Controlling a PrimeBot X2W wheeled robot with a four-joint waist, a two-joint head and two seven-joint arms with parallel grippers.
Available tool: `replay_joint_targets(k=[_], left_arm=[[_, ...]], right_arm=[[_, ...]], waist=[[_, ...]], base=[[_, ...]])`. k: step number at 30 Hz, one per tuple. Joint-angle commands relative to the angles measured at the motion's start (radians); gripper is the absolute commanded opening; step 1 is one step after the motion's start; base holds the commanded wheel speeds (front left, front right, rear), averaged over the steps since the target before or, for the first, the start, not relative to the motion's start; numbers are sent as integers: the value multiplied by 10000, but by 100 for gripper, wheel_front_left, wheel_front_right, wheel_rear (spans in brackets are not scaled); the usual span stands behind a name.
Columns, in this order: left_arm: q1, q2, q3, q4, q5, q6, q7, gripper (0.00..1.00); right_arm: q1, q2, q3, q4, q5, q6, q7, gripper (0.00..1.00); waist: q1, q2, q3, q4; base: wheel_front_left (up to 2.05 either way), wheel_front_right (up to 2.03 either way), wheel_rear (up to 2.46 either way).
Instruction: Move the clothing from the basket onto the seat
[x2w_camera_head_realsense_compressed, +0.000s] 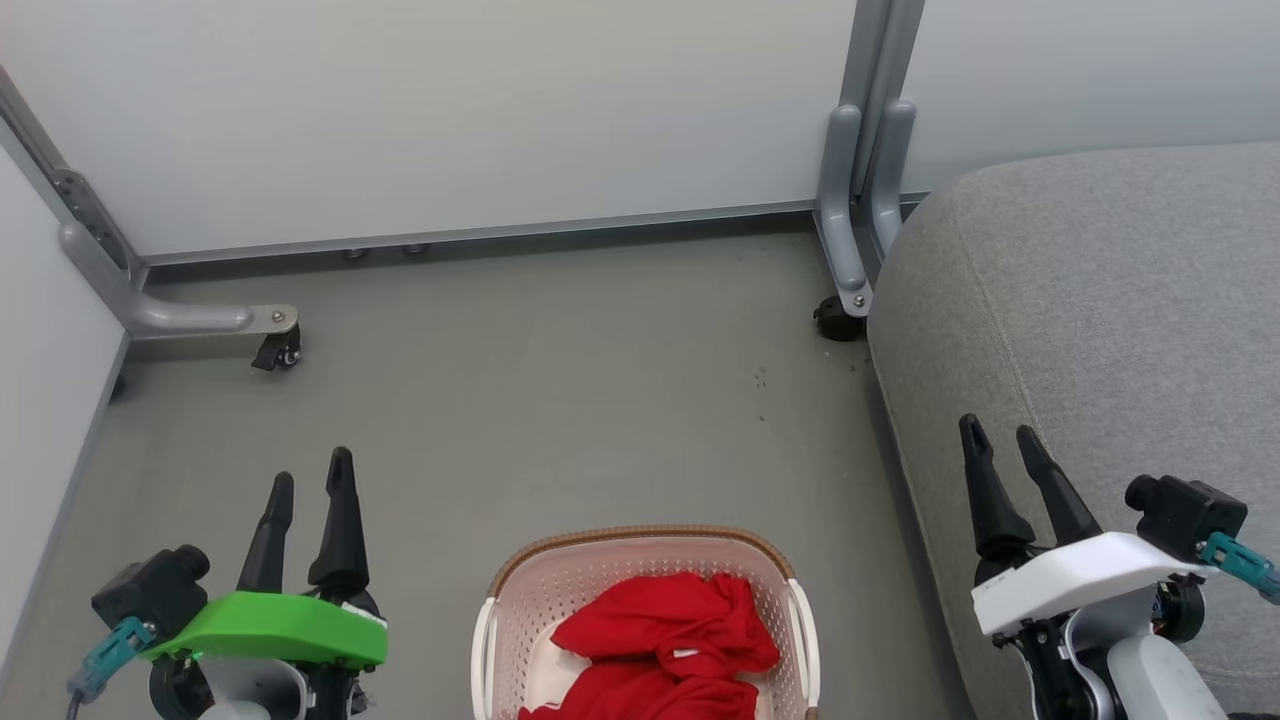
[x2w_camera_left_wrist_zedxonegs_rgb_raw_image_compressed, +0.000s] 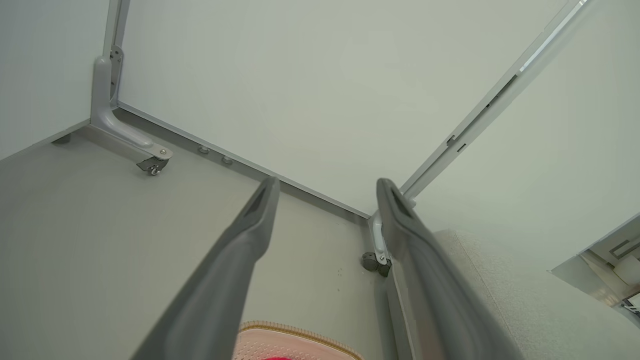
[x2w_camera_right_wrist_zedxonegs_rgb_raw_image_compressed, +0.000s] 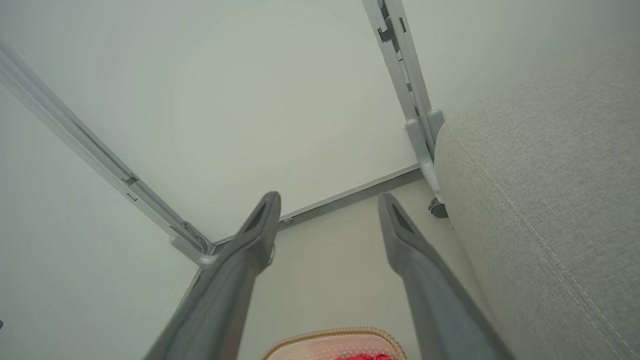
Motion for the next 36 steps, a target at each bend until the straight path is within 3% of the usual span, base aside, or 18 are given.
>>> replay_joint_targets(k=[1,36], left_arm=[[22,53,-34,-30,366,9,-87,100],[187,21,-204,651,3831,153,-919,100]], right_arm=[[-24,-53,44,-59,-321,5,-102,100],[66,-36,443,421,-3623,6,-875,100]], waist=[[-1,0,-3,1],[-1,0,-61,-99]], base=[[0,0,0],[0,0,0]])
